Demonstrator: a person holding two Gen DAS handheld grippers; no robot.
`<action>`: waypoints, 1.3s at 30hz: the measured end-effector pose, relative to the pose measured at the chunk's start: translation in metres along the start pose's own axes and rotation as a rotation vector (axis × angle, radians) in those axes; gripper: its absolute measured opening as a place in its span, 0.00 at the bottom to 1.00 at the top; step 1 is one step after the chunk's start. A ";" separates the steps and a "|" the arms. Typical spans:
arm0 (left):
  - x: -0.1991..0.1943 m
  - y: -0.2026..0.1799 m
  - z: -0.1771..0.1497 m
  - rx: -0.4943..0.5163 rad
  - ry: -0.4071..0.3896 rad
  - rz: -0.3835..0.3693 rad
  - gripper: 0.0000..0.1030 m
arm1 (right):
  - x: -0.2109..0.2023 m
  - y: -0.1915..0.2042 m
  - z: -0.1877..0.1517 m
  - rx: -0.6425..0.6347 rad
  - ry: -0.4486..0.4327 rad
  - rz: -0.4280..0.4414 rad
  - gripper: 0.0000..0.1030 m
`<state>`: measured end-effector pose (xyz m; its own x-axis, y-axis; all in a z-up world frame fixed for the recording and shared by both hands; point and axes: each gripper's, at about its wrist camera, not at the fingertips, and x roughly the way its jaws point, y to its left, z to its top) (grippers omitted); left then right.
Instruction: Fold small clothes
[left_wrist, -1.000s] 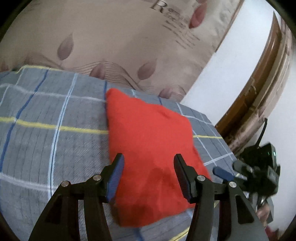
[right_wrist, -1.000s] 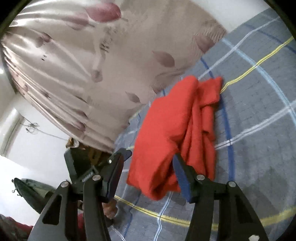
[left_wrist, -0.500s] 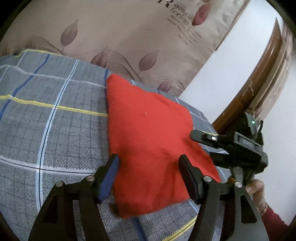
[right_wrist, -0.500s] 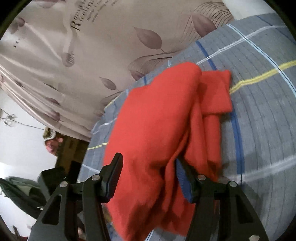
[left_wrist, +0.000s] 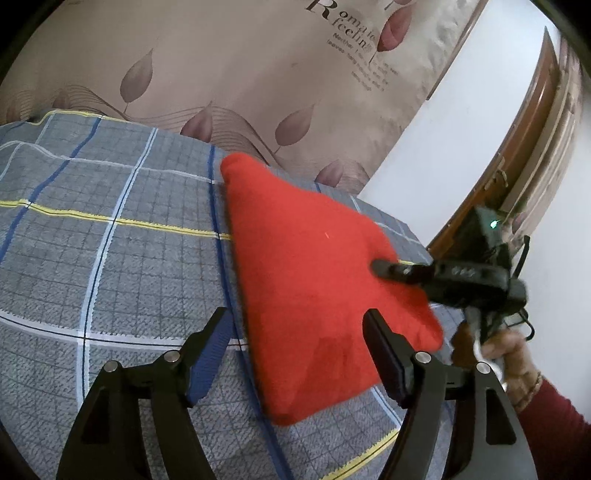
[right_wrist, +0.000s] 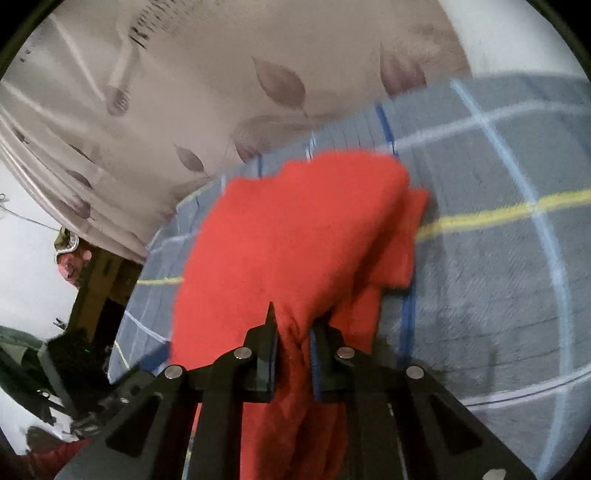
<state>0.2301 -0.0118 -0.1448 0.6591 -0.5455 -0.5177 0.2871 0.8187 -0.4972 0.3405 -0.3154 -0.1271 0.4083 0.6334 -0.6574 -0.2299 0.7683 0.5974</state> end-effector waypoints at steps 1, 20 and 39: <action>0.000 0.001 0.000 -0.004 0.002 0.003 0.73 | 0.001 -0.002 -0.002 0.010 -0.013 0.015 0.12; 0.004 0.003 0.000 -0.024 0.021 0.011 0.74 | -0.044 0.016 -0.086 -0.097 -0.036 -0.188 0.10; 0.009 -0.002 -0.003 0.001 0.049 0.092 0.76 | -0.049 0.010 -0.091 -0.066 -0.081 -0.171 0.34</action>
<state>0.2337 -0.0190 -0.1506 0.6480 -0.4760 -0.5946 0.2278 0.8661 -0.4450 0.2376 -0.3307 -0.1305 0.5155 0.4853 -0.7062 -0.2070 0.8703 0.4470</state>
